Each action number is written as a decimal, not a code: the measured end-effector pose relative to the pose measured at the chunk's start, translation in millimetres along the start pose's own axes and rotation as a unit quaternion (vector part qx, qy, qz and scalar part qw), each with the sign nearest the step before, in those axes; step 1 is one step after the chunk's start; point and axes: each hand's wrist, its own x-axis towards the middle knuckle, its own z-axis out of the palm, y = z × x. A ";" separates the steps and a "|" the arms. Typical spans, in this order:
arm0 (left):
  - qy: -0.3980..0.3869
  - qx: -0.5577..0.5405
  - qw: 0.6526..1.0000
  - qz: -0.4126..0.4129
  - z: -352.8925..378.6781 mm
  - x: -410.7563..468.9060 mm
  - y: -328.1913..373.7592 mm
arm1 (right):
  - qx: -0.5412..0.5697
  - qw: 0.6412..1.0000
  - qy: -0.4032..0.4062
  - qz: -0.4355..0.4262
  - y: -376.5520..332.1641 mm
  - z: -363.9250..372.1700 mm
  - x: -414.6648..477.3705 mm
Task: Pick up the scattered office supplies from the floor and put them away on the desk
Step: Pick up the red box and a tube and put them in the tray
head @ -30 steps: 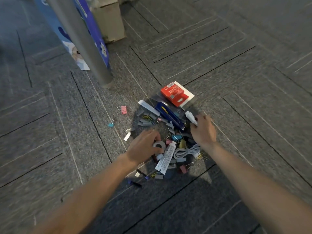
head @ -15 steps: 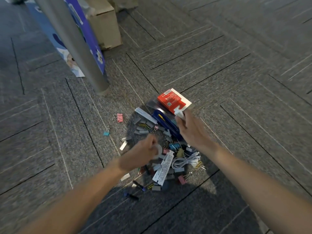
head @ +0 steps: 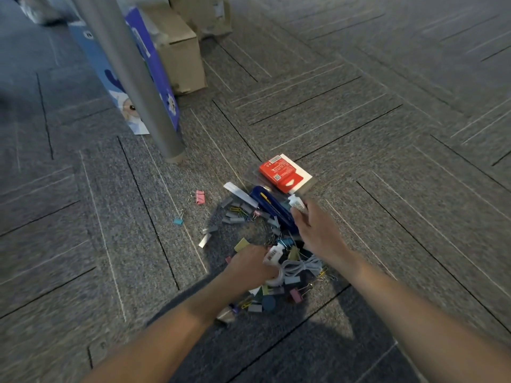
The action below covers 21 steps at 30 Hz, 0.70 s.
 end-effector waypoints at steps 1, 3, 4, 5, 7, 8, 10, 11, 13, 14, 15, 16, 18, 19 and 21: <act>-0.010 -0.042 0.999 -0.009 -5.8 0.3 -1.4 | 0.003 1.000 0.001 -0.003 -0.6 -1.1 -0.4; -0.016 -0.132 0.991 -0.021 -18.3 1.6 -6.7 | -0.003 1.000 0.006 -0.009 0.4 -1.4 1.7; -0.009 -0.168 0.985 -0.024 -24.5 4.1 -10.1 | -0.011 1.000 0.008 -0.013 1.2 -0.5 4.0; 0.004 -0.196 0.980 -0.026 -31.1 7.2 -12.9 | -0.021 1.000 0.009 -0.015 1.2 0.2 7.0; 0.026 -0.223 0.973 -0.043 -44.6 17.9 -17.5 | -0.035 0.999 0.014 -0.017 0.8 1.4 17.2; 0.029 -0.235 0.970 -0.062 -51.2 25.0 -19.5 | -0.036 0.999 0.018 -0.018 0.1 1.7 24.0; 0.038 -0.264 0.959 -0.097 -65.3 40.8 -23.6 | -0.028 0.999 0.024 -0.020 -1.7 2.6 40.6; 0.047 -0.270 0.956 -0.105 -72.2 49.0 -25.7 | -0.024 0.999 0.029 -0.019 -2.9 2.5 50.6; 0.062 -0.280 0.951 -0.113 -84.7 65.4 -27.8 | -0.036 0.998 0.050 -0.015 -7.1 0.3 72.1; 0.068 -0.285 0.949 -0.116 -89.4 73.1 -26.6 | -0.050 0.997 0.063 -0.008 -9.3 -1.6 82.7; 0.077 -0.287 0.948 -0.117 -94.1 80.2 -23.1 | -0.062 0.995 0.078 0.004 -12.1 -4.1 92.7; 0.087 -0.283 0.948 -0.117 -98.5 88.4 -19.7 | -0.073 0.993 0.089 0.019 -14.5 -6.7 102.7; 0.104 -0.279 0.947 -0.119 -104.7 104.8 -14.4 | -0.087 0.991 0.090 0.044 -20.0 -10.2 118.8; 0.108 -0.274 0.947 -0.126 -105.9 111.9 -13.1 | -0.091 0.991 0.079 0.053 -22.5 -10.4 124.8; 0.112 -0.251 0.951 -0.144 -104.7 121.4 -11.6 | -0.120 0.990 0.048 0.063 -27.5 -9.2 131.6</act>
